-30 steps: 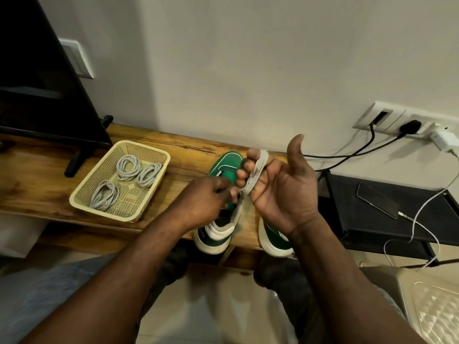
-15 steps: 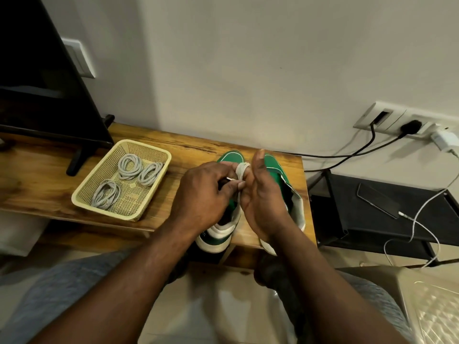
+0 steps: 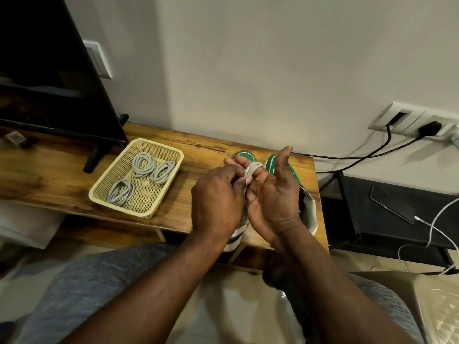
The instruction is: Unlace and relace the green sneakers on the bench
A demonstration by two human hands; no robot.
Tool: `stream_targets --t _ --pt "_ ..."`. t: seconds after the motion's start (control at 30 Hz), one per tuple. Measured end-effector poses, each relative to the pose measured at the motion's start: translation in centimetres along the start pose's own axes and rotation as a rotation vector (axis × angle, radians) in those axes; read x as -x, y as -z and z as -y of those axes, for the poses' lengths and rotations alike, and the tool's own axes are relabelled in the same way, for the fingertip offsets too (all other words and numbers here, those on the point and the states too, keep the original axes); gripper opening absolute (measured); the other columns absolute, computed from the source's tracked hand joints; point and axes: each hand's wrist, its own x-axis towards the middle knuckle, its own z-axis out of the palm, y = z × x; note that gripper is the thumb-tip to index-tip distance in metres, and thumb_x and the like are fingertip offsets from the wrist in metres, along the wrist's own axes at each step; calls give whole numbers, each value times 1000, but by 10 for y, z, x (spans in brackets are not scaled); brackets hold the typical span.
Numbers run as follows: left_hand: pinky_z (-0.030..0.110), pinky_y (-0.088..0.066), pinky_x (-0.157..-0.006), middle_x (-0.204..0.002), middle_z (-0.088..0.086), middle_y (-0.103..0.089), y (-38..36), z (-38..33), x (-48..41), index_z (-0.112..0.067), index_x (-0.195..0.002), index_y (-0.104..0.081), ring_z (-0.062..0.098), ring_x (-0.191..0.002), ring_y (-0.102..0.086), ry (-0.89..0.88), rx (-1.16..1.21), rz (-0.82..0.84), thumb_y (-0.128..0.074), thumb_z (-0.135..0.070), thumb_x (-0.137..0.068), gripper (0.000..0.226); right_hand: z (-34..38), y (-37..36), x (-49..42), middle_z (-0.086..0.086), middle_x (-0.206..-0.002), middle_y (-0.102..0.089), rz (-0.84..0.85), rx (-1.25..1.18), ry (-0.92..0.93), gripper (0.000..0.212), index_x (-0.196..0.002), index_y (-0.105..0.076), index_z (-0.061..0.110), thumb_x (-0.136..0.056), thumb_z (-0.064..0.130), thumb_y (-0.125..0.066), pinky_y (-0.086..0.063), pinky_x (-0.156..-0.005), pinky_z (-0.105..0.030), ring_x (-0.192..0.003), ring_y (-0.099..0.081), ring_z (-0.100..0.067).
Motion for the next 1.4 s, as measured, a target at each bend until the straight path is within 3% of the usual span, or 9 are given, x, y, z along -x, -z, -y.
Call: stream_targets --t 0.1,0.3,0.4,0.53,0.6,0.7,1.1,1.27,1.4 --pt "6 -32 -67 -99 -8 -75 -3 0 3 -25 -116 -77 1 -83 -58 -2 -65 33 -68 -25 -100 19 -6 -5 -8 -13 -139 -68 -100 44 5 102 -144 -55 1 -89 86 -36 -42 -120 -44 -132 -63 -24" --pt "17 -41 -58 -86 -8 -76 7 9 -13 -27 -102 -78 5 -70 -64 19 -135 109 -71 -29 -96 9 -18 -19 -19 -12 -141 -65 -158 27 -9 113 -145 -54 0 -76 89 -55 -42 -120 -47 -133 -61 -25" --pt "25 -50 -60 -80 -10 -71 11 11 -19 -25 -93 -71 6 -70 -64 95 -91 74 -75 -32 -92 9 -24 -23 -22 -11 -121 -65 -127 8 -5 109 -137 -55 -3 -77 87 -63 -46 -113 -45 -118 -63 -25" --pt "10 -39 -59 -81 -21 -58 12 10 -22 -26 -93 -58 -5 -69 -56 167 16 122 -70 -24 -95 12 -22 -24 -21 -20 -134 -68 -113 108 -30 99 -140 -59 3 -85 84 -52 -52 -108 -45 -127 -66 -31" --pt "25 -57 -75 -90 -19 -67 11 14 -27 -27 -89 -60 -2 -82 -65 344 257 181 -67 -17 -93 13 -18 -21 -22 -19 -133 -70 -145 147 -29 94 -139 -60 3 -88 80 -45 -50 -113 -44 -126 -68 -27" --pt "50 -60 -94 -97 -9 -77 14 21 -32 -21 -87 -69 15 -95 -74 559 522 298 -68 -8 -92 14 -17 -20 -22 -19 -132 -70 -182 175 -19 94 -136 -60 -2 -90 77 -43 -44 -119 -44 -128 -66 -24" --pt "55 -60 -92 -87 0 -79 14 18 -32 -21 -87 -79 21 -91 -76 524 325 459 -64 -29 -102 24 -19 -17 -20 -19 -144 -62 -181 361 -81 107 -149 -50 -2 -82 82 -42 -40 -122 -51 -139 -57 -26" --pt "54 -59 -95 -90 -2 -80 17 18 -34 -24 -91 -79 22 -95 -76 572 441 510 -62 -34 -97 21 -19 -16 -22 -13 -130 -72 -202 461 -35 80 -134 -64 6 -95 73 -45 -48 -114 -46 -126 -67 -20" --pt "29 -52 -61 -83 -7 -72 14 11 -28 -24 -90 -70 13 -78 -70 430 252 274 -53 -28 -106 24 -24 -28 -19 -7 -100 -77 -265 753 90 33 -102 -75 15 -110 33 -48 -58 -93 -46 -99 -74 -19"
